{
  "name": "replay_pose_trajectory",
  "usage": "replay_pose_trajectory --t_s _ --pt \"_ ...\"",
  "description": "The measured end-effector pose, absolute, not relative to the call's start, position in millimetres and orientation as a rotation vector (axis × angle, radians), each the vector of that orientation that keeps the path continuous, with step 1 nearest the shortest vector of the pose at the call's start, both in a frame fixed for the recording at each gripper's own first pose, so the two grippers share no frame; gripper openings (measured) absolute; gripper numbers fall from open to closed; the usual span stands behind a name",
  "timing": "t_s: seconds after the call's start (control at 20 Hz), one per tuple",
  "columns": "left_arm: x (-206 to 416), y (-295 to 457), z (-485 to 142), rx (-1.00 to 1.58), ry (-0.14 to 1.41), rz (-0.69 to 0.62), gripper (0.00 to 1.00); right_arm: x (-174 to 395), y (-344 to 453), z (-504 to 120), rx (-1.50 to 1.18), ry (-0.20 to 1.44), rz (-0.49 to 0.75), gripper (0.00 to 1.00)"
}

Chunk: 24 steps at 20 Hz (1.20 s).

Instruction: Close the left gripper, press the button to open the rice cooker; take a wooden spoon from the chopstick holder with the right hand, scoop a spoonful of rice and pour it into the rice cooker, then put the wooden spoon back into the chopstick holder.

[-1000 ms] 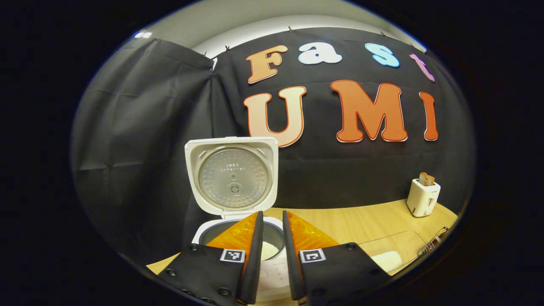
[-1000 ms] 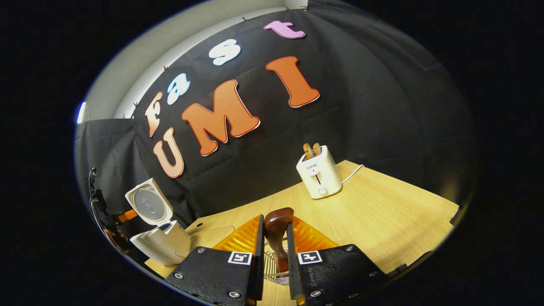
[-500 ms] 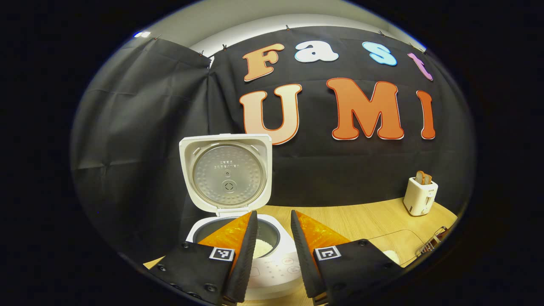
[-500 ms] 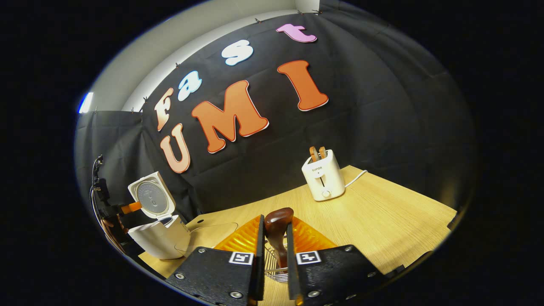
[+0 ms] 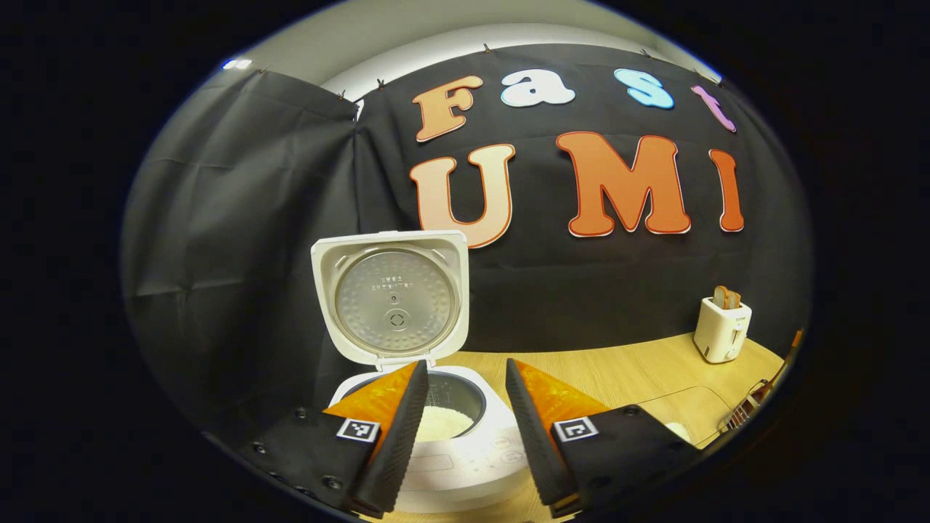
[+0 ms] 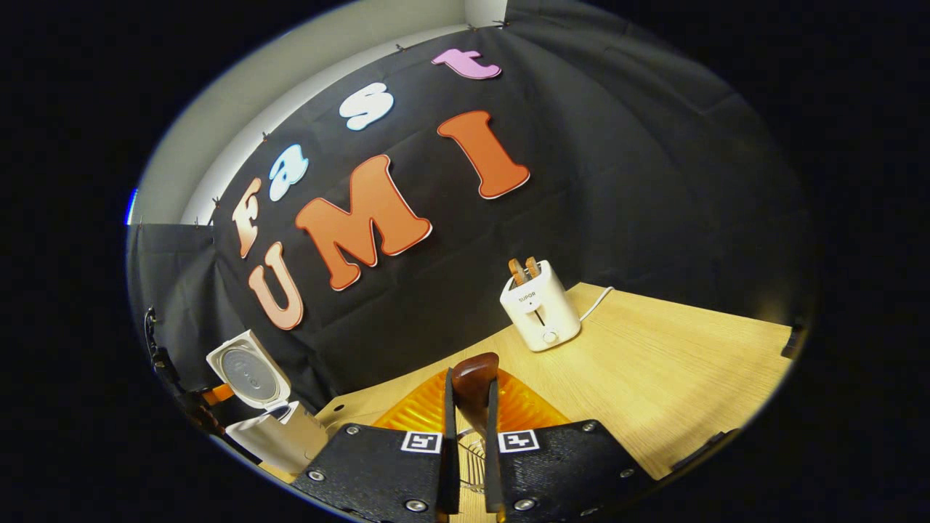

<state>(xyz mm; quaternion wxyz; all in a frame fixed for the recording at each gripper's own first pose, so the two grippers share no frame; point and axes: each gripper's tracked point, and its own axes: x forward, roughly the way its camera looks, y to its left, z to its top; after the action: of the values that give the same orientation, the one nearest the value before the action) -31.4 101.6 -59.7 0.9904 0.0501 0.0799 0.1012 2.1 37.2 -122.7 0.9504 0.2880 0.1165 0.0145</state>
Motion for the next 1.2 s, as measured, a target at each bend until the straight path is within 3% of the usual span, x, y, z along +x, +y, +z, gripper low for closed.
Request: replay_pose_trajectory --t_s 0.05,0.35,0.85,1.2 --pt "-33 104 -60 0.099 0.159 0.208 0.77 2 37 -116 0.581 0.222 0.025 0.13" --pt "-33 119 -66 0.091 0.171 0.232 0.87 -1 41 -71 0.547 0.126 0.044 0.13" --pt "-41 141 -72 0.082 0.160 0.261 0.86 12 86 12 0.486 -0.051 0.117 0.13" --pt "-48 161 -79 0.102 0.164 0.298 0.92 32 176 3 0.470 0.007 0.274 0.13"
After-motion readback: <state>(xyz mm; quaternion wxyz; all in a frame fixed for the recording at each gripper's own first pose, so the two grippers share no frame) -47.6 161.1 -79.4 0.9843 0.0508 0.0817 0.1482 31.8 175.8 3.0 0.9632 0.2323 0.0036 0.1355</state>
